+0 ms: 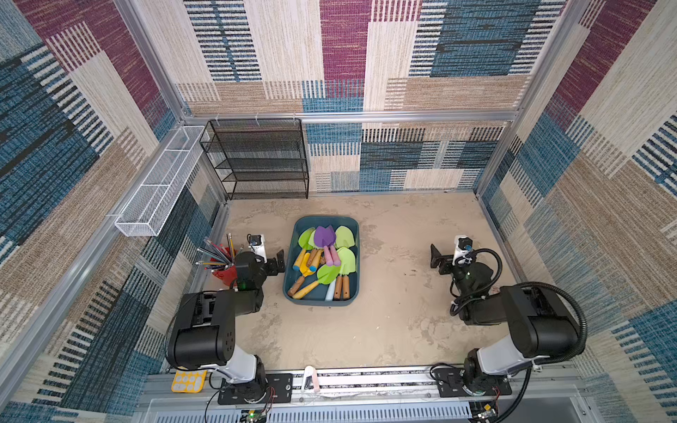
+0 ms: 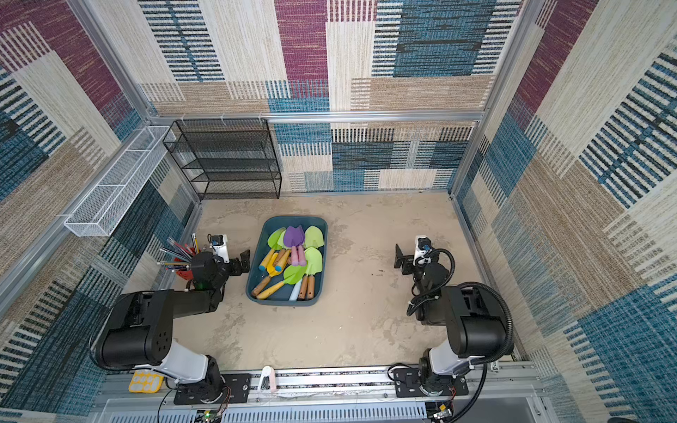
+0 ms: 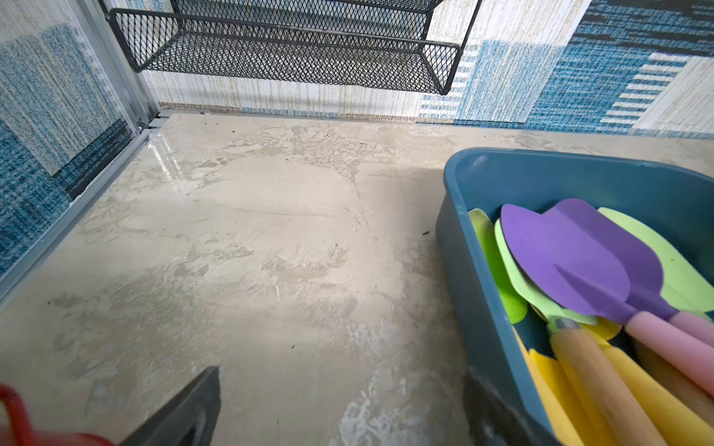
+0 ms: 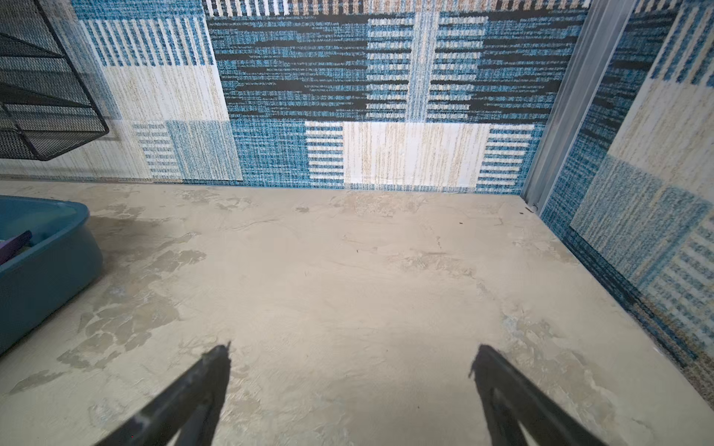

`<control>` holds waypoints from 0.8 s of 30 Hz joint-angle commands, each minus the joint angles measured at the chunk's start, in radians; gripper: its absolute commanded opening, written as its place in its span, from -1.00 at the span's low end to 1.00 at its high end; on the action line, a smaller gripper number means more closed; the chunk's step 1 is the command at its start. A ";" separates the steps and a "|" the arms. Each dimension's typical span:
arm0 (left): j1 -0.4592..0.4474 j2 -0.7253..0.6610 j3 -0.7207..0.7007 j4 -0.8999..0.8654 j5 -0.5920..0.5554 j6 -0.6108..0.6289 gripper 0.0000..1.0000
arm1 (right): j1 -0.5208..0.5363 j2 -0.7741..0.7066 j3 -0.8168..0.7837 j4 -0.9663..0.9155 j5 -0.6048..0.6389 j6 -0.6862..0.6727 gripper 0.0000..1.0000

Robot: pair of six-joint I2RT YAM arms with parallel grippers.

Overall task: Take the shovel out of the storage box
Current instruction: Pick up the shovel from the storage box.

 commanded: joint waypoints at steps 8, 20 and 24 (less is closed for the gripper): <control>0.000 -0.002 -0.002 0.004 0.002 0.016 0.99 | 0.000 -0.001 -0.001 0.029 0.005 0.008 0.98; 0.038 -0.002 -0.031 0.063 0.085 0.001 0.99 | 0.000 0.000 0.001 0.024 0.005 0.010 0.98; 0.048 -0.001 -0.037 0.077 0.106 -0.005 0.99 | 0.000 0.000 0.001 0.024 0.004 0.010 0.98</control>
